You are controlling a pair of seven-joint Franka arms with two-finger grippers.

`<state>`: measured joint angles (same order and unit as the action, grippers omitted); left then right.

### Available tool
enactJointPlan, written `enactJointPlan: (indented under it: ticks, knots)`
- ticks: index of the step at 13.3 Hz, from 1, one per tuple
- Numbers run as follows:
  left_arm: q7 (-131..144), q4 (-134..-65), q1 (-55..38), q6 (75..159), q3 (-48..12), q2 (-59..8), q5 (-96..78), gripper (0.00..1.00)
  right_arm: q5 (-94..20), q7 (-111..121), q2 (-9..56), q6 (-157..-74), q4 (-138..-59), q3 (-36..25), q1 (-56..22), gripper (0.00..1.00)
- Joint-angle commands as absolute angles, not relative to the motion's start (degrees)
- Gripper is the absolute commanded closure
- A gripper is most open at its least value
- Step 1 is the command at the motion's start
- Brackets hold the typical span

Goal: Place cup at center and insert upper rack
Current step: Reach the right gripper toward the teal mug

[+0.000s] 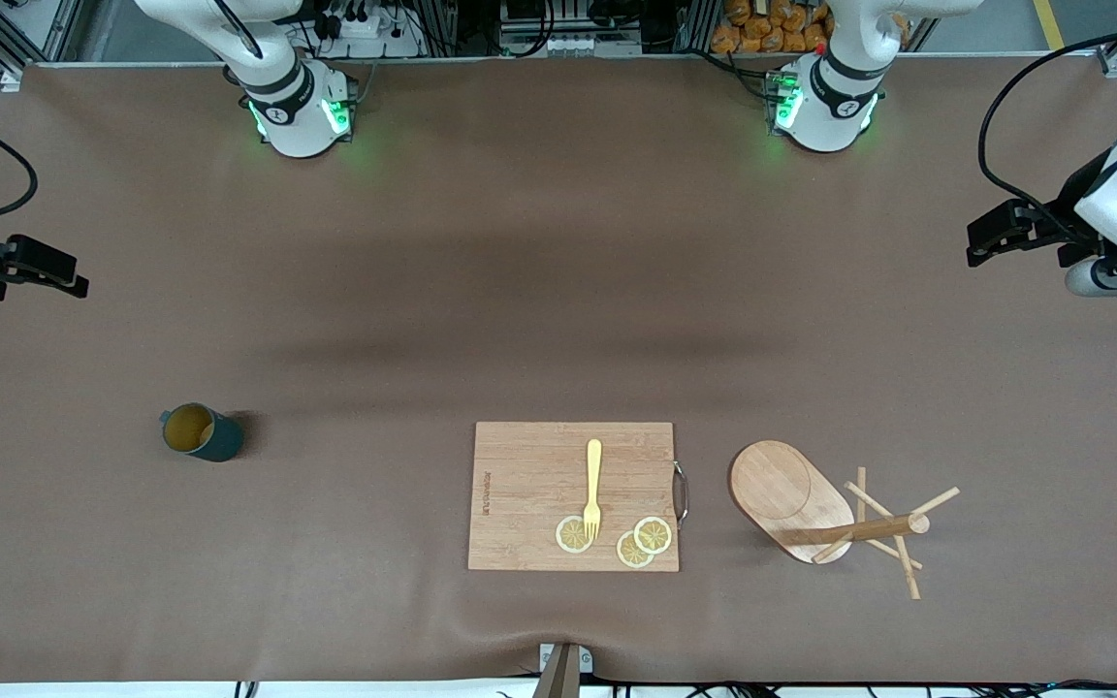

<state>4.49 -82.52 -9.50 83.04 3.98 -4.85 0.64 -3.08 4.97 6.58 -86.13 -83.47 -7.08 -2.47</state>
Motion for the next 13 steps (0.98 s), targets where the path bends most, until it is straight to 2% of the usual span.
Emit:
enactJointPlan:
  ticks: [1, 13]
  knots:
    - [5.36, -82.53, -8.53, 82.18, 3.34, -4.13, 0.09, 0.0, -2.37, 4.83, 6.77, -85.78, -82.44, -6.68, -2.11, 0.0]
    - [5.54, -82.88, -8.88, 81.83, 1.14, -3.69, 0.44, 0.0, -2.55, 4.92, 7.29, -86.04, -82.53, -6.68, -2.72, 0.0]
